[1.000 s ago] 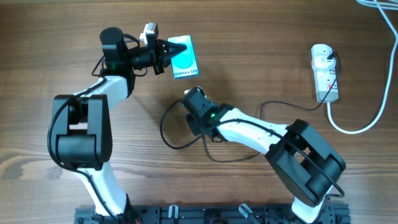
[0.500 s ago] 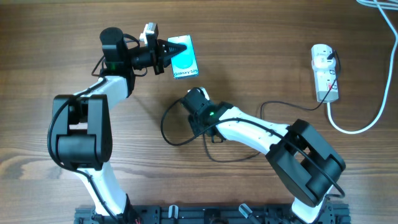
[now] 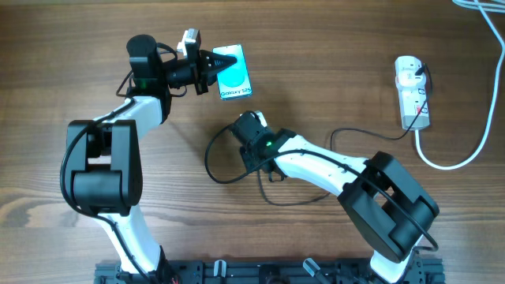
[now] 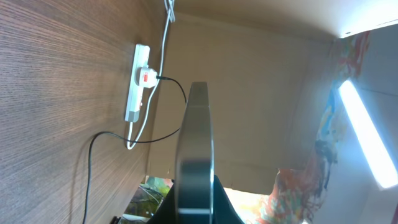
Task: Plug charger to phone and switch on socket
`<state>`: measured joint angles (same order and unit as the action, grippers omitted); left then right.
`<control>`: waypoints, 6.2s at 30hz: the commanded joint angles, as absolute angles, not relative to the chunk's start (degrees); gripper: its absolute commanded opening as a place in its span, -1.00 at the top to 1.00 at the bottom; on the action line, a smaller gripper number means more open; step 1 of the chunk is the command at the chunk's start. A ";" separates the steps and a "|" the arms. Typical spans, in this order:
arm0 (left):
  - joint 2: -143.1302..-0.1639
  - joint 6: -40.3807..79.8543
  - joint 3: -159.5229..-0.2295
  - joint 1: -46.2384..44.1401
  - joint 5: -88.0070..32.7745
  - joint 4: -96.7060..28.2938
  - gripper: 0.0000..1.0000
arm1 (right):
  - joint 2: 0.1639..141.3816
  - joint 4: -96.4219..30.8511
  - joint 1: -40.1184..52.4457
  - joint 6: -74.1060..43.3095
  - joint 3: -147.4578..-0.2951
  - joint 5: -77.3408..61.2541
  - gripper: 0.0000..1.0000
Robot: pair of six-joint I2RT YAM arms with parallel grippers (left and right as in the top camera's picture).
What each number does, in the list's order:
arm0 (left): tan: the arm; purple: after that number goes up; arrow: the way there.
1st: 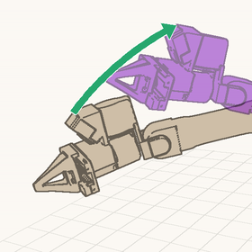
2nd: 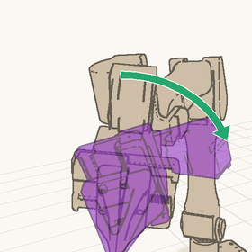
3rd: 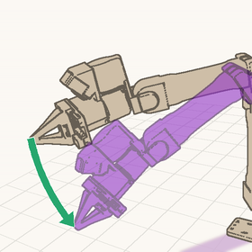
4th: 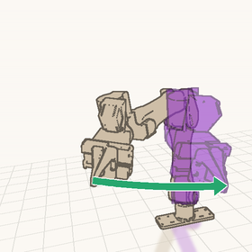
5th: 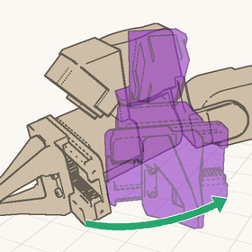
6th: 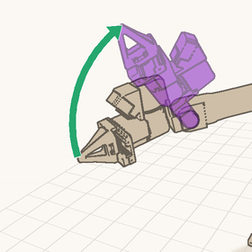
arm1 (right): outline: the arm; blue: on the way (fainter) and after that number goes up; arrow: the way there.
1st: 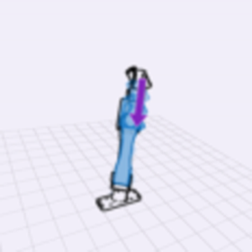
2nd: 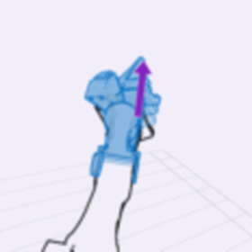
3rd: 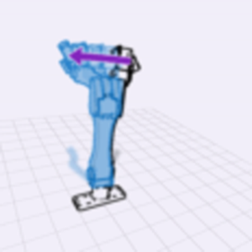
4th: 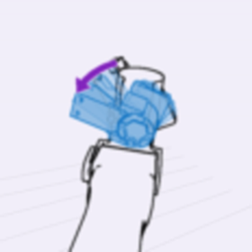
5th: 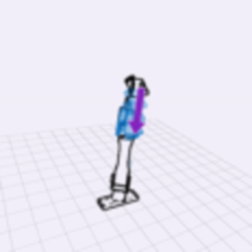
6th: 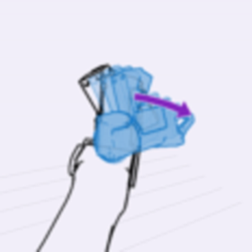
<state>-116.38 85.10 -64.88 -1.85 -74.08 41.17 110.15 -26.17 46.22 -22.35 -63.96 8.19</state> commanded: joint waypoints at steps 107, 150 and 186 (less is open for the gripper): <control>-117.01 75.50 -66.11 -14.79 -66.08 35.31 0.92 | 100.66 -47.16 8.21 8.51 -60.25 -84.07 0.91; -117.01 75.18 -66.11 -15.29 -66.61 35.62 0.92 | 100.66 -39.68 8.45 -2.15 -60.25 -81.49 0.91; -117.01 75.16 -66.11 -15.55 -66.59 35.62 0.92 | 100.66 -35.07 9.17 -7.62 -60.25 -80.42 0.91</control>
<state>-116.60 76.55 -64.90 -15.33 -65.04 35.09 101.86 -35.48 8.86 -6.35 -60.34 -80.51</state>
